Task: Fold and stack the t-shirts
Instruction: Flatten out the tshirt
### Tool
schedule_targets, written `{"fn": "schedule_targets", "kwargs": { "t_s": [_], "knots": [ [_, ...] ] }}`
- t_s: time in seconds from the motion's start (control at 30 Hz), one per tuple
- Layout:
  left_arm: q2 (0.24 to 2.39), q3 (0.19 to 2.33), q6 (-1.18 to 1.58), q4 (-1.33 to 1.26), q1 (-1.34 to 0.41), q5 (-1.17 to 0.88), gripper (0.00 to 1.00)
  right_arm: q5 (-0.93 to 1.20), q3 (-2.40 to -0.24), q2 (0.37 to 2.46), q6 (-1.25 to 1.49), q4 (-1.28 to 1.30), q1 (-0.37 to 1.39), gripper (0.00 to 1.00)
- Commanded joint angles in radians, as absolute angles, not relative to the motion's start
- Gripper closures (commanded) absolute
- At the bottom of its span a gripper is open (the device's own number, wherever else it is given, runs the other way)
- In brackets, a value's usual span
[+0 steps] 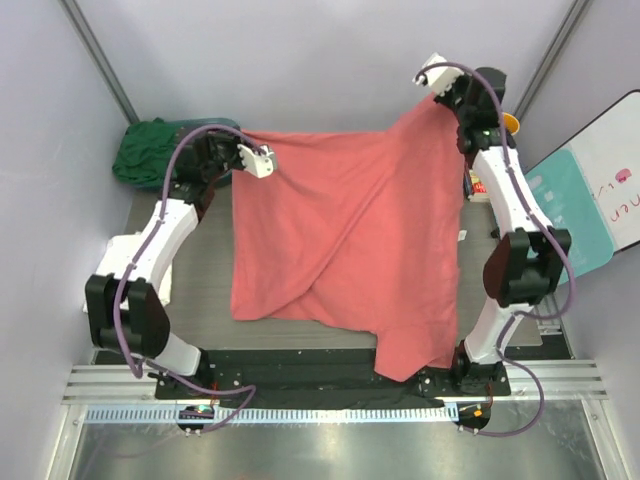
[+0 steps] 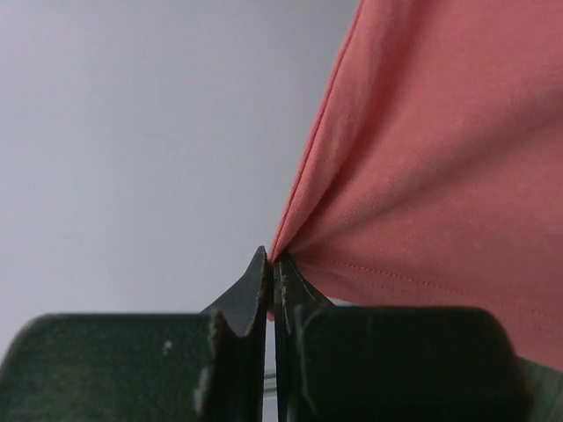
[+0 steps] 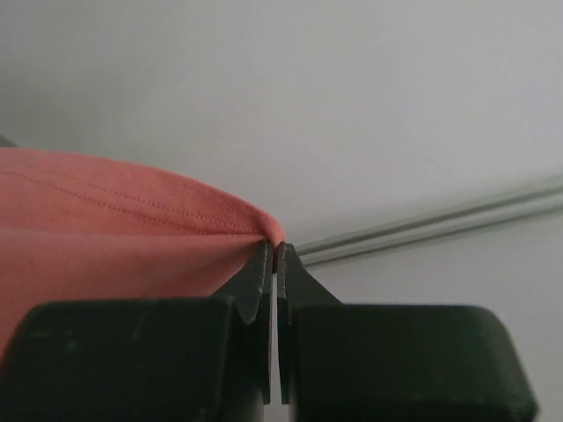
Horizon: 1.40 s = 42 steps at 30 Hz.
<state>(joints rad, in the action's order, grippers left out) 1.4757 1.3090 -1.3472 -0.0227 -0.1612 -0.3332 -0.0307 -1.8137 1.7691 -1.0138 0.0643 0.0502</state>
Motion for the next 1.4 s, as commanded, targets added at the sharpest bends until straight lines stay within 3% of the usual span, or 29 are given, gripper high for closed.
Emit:
{"fn": "schedule_targets", "kwargs": {
  "t_s": [0.0,0.2,0.23,0.27,0.3,0.33,0.4,0.63,0.73,0.77,0.8,0.9,0.97,1.13,1.23,1.37],
  "knots": [
    [1.517,1.287,-1.475,-0.115,-0.158,-0.299,1.00,-0.014,-1.813,1.837,-1.028,-0.173,0.044,0.99],
    [1.696,1.255,-1.540,-0.352,-0.182,-0.087,1.00,-0.122,-1.955,2.113,-1.043,-0.372,0.049,0.99],
    [1.750,1.265,-1.555,-0.365,-0.187,-0.048,0.93,-0.171,-1.988,2.146,-1.048,-0.385,0.052,0.83],
    [1.775,1.279,-1.562,-0.382,-0.193,-0.011,0.82,-0.198,-2.043,2.205,-1.052,-0.394,0.055,0.70],
    [1.801,1.304,-1.566,-0.400,-0.205,0.067,0.54,-0.216,-2.065,2.227,-1.058,-0.390,0.061,0.52],
    [1.839,1.315,-1.578,-0.435,-0.210,0.098,0.43,-0.256,-2.080,2.244,-1.065,-0.387,0.066,0.21],
    [1.870,1.333,-1.578,-0.497,-0.224,0.171,0.00,-0.279,-2.063,2.237,-1.063,-0.391,0.075,0.09],
    [1.884,1.411,-1.488,-0.620,-0.232,0.345,0.00,-0.359,-1.820,1.973,-0.982,-0.315,0.087,0.02],
    [1.768,1.378,-1.389,-0.559,-0.232,0.333,0.00,-0.295,-1.706,1.793,-0.939,-0.105,0.084,0.03],
    [1.709,1.352,-1.362,-0.482,-0.230,0.245,0.00,-0.237,-1.672,1.748,-0.936,0.004,0.080,0.04],
    [1.600,1.310,-1.317,-0.258,-0.221,0.176,0.00,-0.072,-1.654,1.694,-0.977,0.278,0.078,0.05],
    [1.388,1.240,-1.408,0.344,-0.181,-0.170,0.03,0.157,-1.504,1.505,-1.157,0.676,0.078,0.06],
    [1.315,1.130,-1.509,0.490,-0.170,-0.289,0.10,0.198,-1.360,1.392,-1.206,0.808,0.087,0.07],
    [1.203,0.951,-1.708,0.630,-0.170,-0.377,0.16,0.236,-1.149,1.284,-1.229,0.888,0.150,0.13],
    [1.227,0.856,-1.714,0.481,-0.173,-0.382,0.23,0.232,-1.062,1.259,-1.216,0.882,0.212,0.16],
    [1.354,0.943,-1.568,0.420,-0.170,-0.350,0.30,0.226,-1.015,1.269,-1.190,0.836,0.244,0.20]
  ]
}}
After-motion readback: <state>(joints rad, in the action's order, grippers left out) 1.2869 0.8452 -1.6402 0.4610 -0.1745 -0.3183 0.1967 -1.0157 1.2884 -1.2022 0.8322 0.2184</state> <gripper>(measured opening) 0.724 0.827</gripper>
